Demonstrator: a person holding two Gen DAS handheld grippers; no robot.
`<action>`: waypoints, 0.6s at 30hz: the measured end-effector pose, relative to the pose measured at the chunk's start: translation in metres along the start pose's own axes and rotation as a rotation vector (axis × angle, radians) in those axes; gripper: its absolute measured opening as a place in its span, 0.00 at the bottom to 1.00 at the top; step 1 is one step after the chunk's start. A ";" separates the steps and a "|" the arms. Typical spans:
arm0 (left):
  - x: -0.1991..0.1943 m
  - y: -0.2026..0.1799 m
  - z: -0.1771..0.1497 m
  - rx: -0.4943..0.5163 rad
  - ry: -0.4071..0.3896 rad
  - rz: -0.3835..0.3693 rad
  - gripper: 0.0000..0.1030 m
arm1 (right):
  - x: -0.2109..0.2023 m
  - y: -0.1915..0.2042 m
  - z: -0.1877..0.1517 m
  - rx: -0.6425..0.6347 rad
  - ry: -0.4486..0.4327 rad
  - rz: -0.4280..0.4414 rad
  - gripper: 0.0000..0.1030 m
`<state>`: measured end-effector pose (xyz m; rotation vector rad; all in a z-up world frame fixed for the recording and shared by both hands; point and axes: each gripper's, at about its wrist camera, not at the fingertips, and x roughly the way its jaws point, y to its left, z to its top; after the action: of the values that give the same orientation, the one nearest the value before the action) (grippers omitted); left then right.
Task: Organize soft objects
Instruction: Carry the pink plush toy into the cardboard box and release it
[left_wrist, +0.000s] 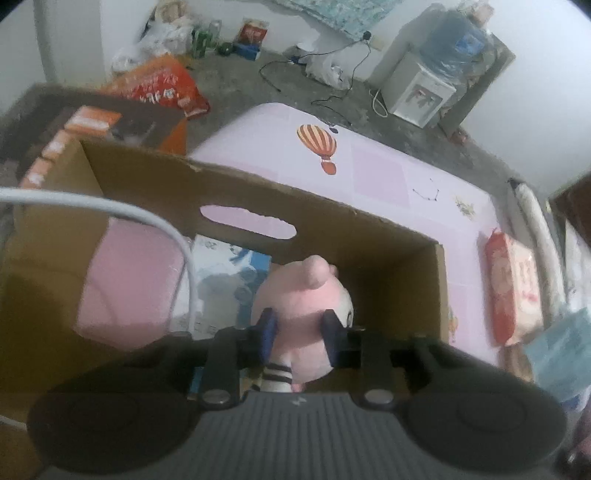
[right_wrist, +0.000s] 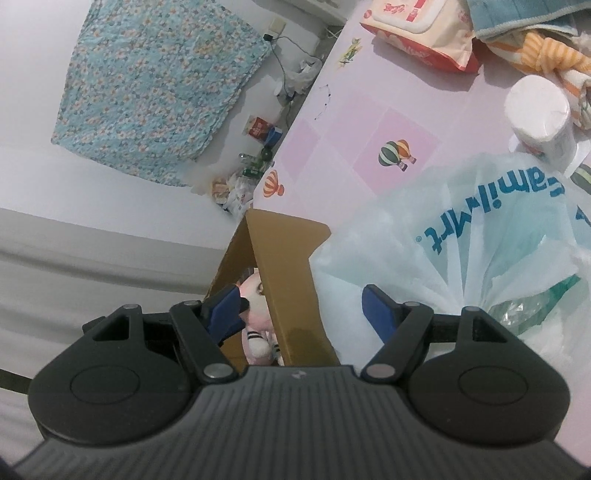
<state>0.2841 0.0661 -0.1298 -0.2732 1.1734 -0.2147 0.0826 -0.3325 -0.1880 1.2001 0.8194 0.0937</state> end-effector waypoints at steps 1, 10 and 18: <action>-0.001 0.003 0.002 -0.026 -0.001 -0.025 0.21 | 0.000 0.000 0.000 0.000 -0.002 -0.002 0.72; 0.001 0.023 0.012 -0.209 0.035 -0.170 0.00 | 0.002 0.001 0.001 0.002 -0.009 -0.009 0.72; -0.004 0.005 0.006 -0.037 0.030 -0.091 0.24 | 0.004 0.004 0.000 -0.014 -0.008 -0.016 0.72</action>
<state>0.2881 0.0731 -0.1257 -0.3574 1.1969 -0.2776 0.0871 -0.3294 -0.1863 1.1798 0.8203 0.0817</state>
